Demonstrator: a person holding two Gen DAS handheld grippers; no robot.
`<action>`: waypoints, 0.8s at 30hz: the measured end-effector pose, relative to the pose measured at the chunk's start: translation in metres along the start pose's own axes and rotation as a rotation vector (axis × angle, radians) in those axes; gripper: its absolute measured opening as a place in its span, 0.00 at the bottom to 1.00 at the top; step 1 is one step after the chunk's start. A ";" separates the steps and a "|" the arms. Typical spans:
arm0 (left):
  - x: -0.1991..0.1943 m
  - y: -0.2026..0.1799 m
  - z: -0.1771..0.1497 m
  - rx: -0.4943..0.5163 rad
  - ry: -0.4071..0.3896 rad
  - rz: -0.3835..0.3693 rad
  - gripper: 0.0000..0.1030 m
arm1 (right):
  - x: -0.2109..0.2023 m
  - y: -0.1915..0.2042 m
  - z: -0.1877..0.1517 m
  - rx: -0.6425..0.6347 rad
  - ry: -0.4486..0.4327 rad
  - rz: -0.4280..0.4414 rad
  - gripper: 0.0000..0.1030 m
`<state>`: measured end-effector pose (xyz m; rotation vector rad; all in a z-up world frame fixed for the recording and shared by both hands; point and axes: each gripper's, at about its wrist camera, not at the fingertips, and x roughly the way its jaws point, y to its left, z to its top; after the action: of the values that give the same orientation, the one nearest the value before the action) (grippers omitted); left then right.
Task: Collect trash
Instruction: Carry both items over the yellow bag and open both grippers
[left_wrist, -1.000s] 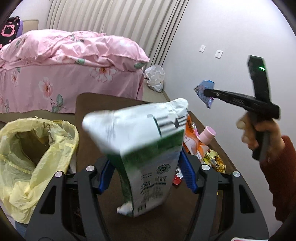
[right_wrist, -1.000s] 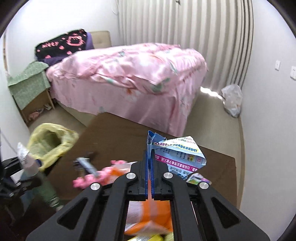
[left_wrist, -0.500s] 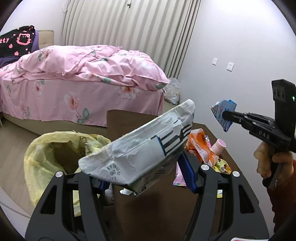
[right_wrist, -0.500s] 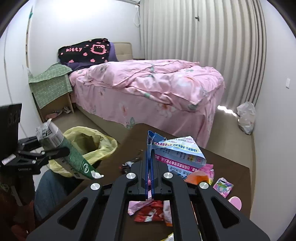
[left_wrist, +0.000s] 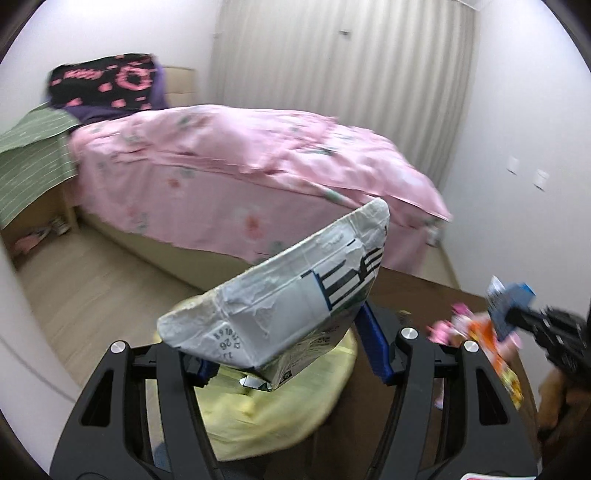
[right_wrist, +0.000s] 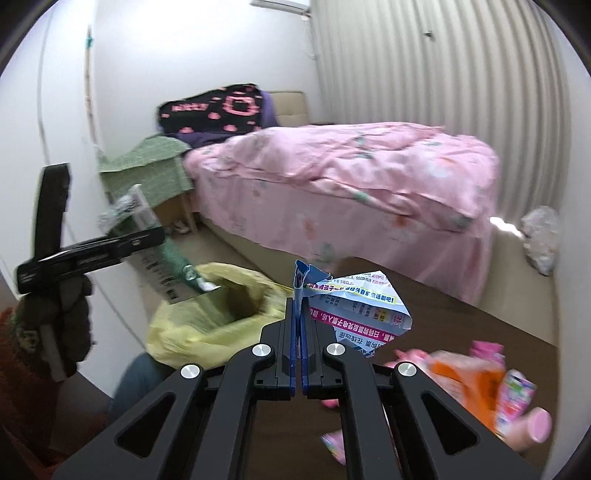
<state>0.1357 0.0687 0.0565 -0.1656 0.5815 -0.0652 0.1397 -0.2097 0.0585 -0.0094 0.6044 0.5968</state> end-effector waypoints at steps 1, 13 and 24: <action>0.005 0.007 0.000 -0.015 -0.001 0.025 0.57 | 0.011 0.004 0.003 -0.003 0.003 0.042 0.03; 0.109 0.063 -0.053 -0.116 0.229 0.182 0.57 | 0.105 0.037 0.012 -0.108 0.122 0.212 0.03; 0.090 0.086 -0.053 -0.219 0.179 0.156 0.57 | 0.189 0.068 -0.008 -0.202 0.232 0.336 0.03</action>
<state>0.1828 0.1360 -0.0510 -0.3285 0.7781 0.1363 0.2245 -0.0557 -0.0383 -0.1713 0.7752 0.9904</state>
